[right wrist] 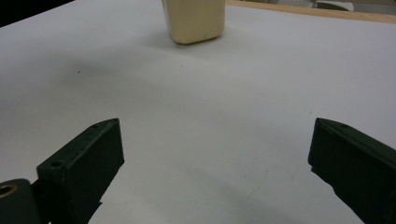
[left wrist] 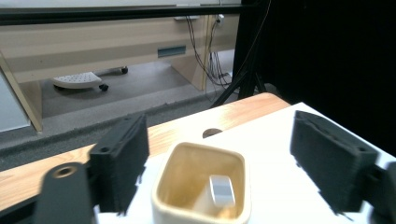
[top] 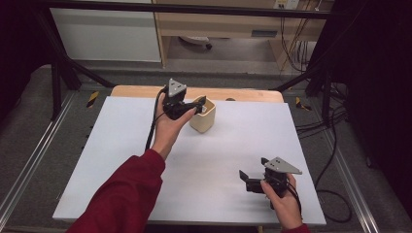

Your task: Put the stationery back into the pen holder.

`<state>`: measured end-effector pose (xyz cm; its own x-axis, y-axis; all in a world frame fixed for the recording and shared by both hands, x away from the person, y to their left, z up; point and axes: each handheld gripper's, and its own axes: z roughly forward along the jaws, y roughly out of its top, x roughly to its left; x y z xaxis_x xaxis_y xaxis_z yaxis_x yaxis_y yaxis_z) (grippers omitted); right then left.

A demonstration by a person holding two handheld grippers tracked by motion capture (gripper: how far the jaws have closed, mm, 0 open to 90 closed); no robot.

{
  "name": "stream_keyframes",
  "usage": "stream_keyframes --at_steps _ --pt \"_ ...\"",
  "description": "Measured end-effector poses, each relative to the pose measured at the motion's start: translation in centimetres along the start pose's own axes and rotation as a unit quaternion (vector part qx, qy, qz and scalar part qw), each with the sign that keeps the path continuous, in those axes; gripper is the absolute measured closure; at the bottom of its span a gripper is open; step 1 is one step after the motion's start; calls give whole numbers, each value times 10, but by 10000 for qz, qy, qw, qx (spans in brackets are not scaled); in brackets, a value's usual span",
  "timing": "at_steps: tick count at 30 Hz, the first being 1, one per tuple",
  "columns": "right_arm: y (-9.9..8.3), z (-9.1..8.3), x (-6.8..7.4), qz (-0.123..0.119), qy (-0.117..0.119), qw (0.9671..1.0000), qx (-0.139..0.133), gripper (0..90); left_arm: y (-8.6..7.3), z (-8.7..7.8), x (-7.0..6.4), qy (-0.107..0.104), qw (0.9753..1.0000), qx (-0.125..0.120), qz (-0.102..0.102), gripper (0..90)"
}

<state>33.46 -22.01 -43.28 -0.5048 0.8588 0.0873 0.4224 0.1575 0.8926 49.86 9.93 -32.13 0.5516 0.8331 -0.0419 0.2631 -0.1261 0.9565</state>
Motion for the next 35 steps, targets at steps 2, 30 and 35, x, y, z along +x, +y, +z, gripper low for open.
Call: stream_keyframes --at_steps 2,30,35 --pt "0 -1 0 -36 -6 10000 -19 37 -5 -12 4 17 10000 1 -22 140" --pt "1 5 -14 -54 -409 9991 76 37 -115 -156 12 184 9994 28 -305 86" --pt "-2 13 -21 -44 -576 9979 301 23 -140 -172 12 197 9994 179 -201 63"
